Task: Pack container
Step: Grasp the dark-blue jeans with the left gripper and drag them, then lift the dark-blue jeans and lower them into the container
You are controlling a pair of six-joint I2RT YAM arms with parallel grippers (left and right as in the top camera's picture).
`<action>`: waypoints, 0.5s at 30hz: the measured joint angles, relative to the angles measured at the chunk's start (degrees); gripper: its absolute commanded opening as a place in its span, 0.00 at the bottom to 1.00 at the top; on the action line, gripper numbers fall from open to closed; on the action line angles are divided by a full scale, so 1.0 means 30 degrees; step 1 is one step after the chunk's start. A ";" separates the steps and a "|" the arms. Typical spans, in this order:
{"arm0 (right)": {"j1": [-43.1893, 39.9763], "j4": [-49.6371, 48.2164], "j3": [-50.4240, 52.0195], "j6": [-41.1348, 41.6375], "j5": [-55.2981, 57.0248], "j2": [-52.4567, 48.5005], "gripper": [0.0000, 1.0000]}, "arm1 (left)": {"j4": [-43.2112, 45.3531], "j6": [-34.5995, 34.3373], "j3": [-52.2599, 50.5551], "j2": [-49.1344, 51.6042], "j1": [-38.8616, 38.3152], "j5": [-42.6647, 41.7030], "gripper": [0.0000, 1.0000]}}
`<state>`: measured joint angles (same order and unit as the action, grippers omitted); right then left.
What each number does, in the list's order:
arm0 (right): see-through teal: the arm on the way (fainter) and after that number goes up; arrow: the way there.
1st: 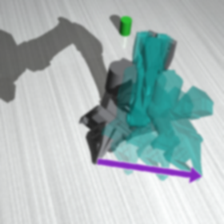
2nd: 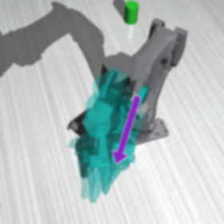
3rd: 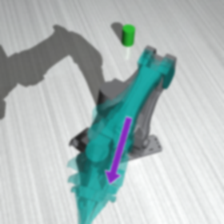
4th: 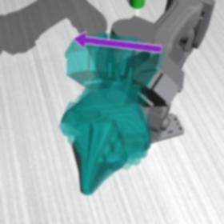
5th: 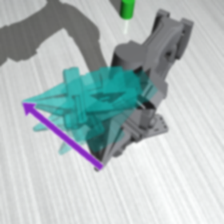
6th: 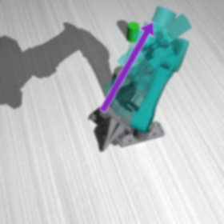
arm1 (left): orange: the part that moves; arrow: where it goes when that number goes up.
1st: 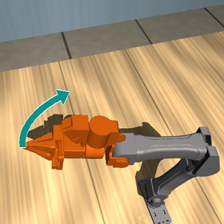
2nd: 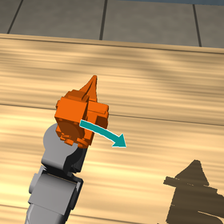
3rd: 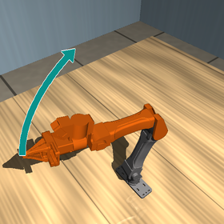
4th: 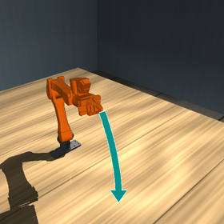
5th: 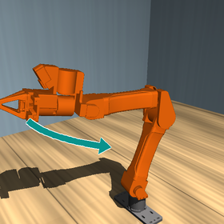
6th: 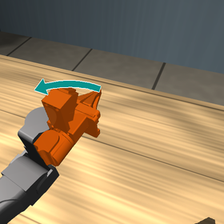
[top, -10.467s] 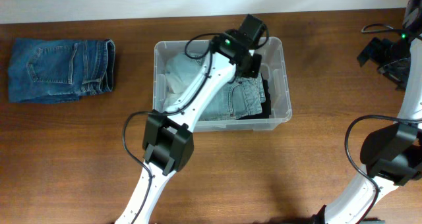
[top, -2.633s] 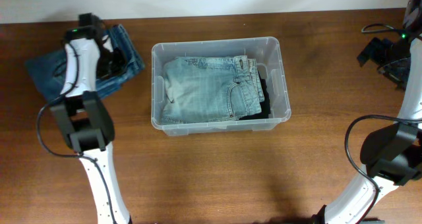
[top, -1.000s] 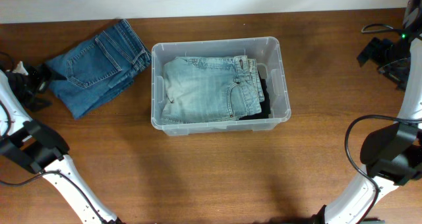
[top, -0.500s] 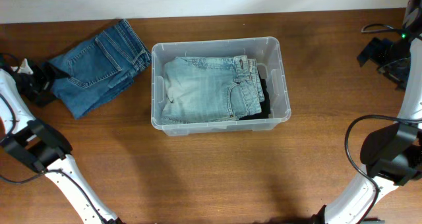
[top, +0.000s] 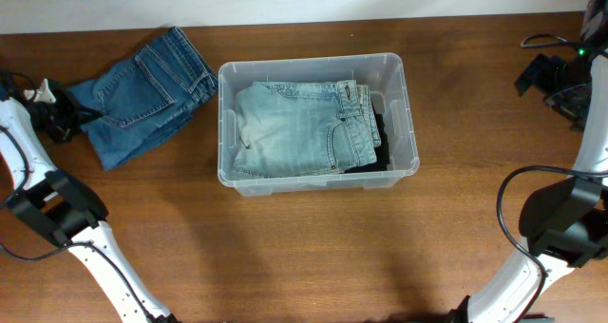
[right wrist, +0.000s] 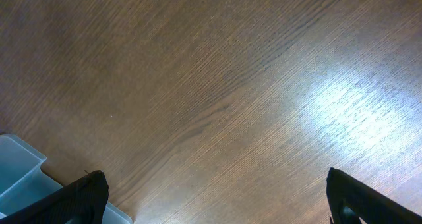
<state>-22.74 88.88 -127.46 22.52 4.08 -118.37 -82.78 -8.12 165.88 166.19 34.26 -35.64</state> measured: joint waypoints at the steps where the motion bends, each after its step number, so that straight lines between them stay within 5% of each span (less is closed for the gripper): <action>1: 0.0000 0.0000 0.0000 0.0000 0.0000 0.0000 0.98 | -0.0029 0.0000 0.0000 0.0000 0.0015 -0.0066 0.01; 15: 0.0000 0.0000 0.0000 0.0000 0.0000 0.0000 0.98 | -0.0466 -0.0430 0.3832 -0.0444 0.0182 -0.4197 0.01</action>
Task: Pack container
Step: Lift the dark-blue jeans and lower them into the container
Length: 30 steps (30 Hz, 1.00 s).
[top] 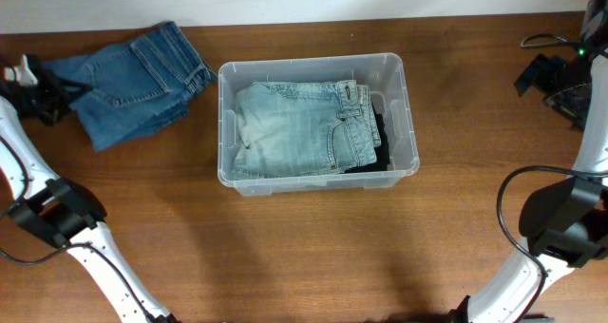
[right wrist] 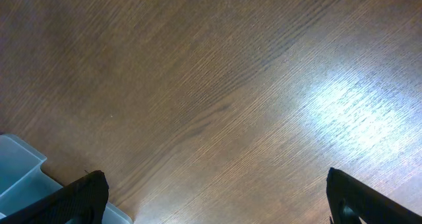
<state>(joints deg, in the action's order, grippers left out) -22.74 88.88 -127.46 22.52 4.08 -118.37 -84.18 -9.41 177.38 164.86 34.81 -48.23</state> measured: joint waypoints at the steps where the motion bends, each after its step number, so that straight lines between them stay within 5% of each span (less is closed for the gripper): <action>1: 0.0000 0.0000 0.0000 0.0007 0.0000 0.0000 0.98 | 0.0022 -0.0036 -0.0007 -0.0532 -0.0117 0.0015 0.01; 8: 0.0000 0.0000 0.0000 0.0007 0.0000 0.0000 0.98 | 0.0896 -0.0248 0.0000 -0.6659 -0.2186 0.0532 0.01; 15: 0.0000 0.0000 0.0000 0.0000 0.0000 0.0000 0.98 | 0.1166 -0.0306 0.0379 -1.1744 -0.7599 0.2463 0.01; 30: 0.0000 0.0000 0.0000 0.0000 0.0000 0.0000 0.98 | 0.0896 -0.0277 0.0299 -1.2116 -1.8513 0.4014 0.01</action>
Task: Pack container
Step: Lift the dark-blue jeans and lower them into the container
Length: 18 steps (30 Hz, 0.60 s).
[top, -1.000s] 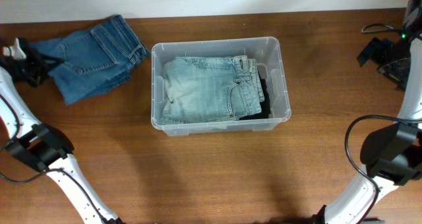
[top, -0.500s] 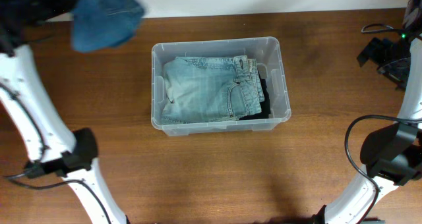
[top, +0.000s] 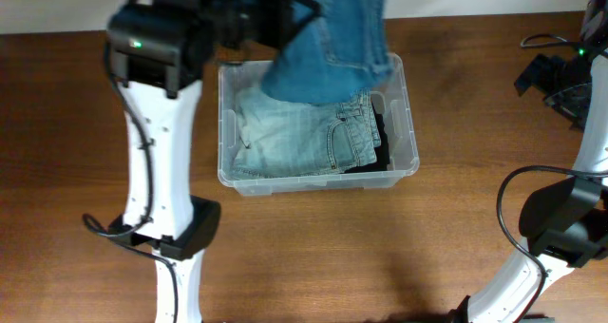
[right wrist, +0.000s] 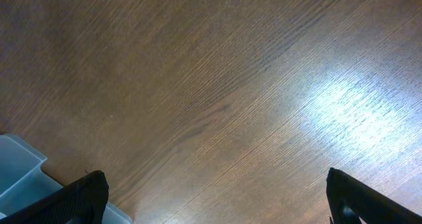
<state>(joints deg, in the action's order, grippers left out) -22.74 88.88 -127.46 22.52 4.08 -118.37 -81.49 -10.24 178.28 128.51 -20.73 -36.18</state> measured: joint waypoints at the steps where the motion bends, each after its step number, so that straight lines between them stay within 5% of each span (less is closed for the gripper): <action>1: 0.0000 0.0000 0.0000 0.0007 0.0000 0.0000 0.98 | -0.0153 0.0000 0.0000 0.0000 -0.0466 0.0066 0.01; 10: 0.0000 0.0007 0.0000 0.0015 0.0000 0.0000 0.98 | -0.3687 -0.0299 -0.0015 0.0000 -0.2805 0.2579 0.01; 18: 0.0000 0.0000 0.0000 0.0007 0.0000 0.0000 0.98 | -0.3060 -0.1042 -0.1668 0.0000 -0.2710 0.3592 0.01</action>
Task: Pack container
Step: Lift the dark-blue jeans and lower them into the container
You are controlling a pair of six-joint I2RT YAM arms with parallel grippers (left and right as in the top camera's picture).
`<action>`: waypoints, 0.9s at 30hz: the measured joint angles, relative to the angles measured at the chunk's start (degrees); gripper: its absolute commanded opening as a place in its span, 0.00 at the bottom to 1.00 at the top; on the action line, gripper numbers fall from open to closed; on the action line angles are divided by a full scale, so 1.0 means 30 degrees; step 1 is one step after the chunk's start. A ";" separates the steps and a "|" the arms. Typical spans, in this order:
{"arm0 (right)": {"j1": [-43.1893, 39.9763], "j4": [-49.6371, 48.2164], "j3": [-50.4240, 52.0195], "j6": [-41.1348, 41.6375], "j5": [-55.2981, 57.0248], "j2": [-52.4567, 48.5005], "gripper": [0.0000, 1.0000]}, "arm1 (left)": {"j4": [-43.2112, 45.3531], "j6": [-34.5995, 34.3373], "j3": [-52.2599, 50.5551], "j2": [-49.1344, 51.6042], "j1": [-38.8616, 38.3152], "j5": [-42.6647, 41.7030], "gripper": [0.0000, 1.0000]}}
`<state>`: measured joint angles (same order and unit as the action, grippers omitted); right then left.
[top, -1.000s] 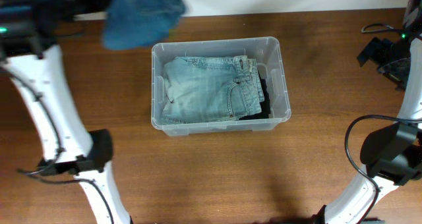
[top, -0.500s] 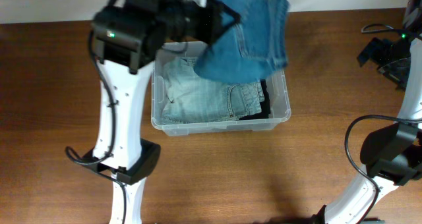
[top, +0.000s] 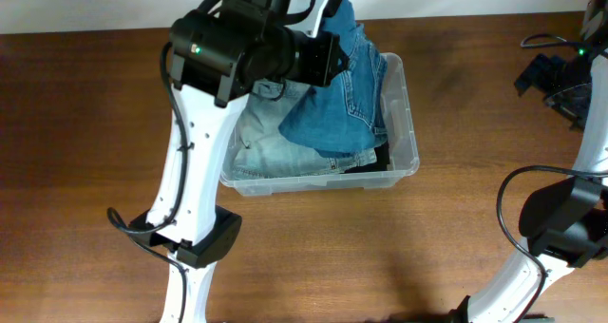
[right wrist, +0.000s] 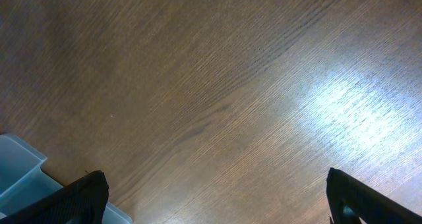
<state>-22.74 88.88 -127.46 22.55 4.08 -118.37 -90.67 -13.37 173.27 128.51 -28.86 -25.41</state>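
Note:
A clear plastic container (top: 407, 123) sits mid-table with folded light-wash jeans (top: 258, 150) inside, over a black garment (top: 381, 158). Dark blue jeans (top: 342, 100) hang into the container's right half, partly draped over the light pair. My left gripper (top: 324, 24) is above the container's far rim, mostly hidden by the arm, gripping the dark jeans at their top. My right gripper (right wrist: 214, 201) hangs open over bare wood at the table's far right, nothing between its fingers (right wrist: 86, 192).
The left arm (top: 204, 171) reaches across the table from its base at the near edge and covers the container's left side. A corner of the container (right wrist: 16, 166) shows in the right wrist view. Cables and the right arm (top: 560, 76) stand at the right edge.
The dark blue jeans have come lower and further right into the container, now resting on the light jeans. The left arm has shifted right with them. My right gripper has not moved.
The dark blue jeans lay on the table left of the container with my left gripper at their left edge. Then they had slid a little further left and back. Later they hung above the container's far side, and now they sag into it.

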 measured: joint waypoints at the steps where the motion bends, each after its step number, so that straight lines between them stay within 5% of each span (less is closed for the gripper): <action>1: 0.0000 0.0007 0.0000 0.0000 0.0000 0.0000 0.99 | 0.0386 -0.0124 -0.0306 0.0000 -0.0051 0.0022 0.01; 27: 0.0000 0.0000 0.0000 0.0000 0.0000 0.0000 0.98 | 0.4459 -0.1800 -0.4568 0.0029 -0.1144 -0.1413 0.01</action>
<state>-22.74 88.88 -127.46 22.55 4.08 -118.37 -77.30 -18.76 159.57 128.60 -32.29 -29.65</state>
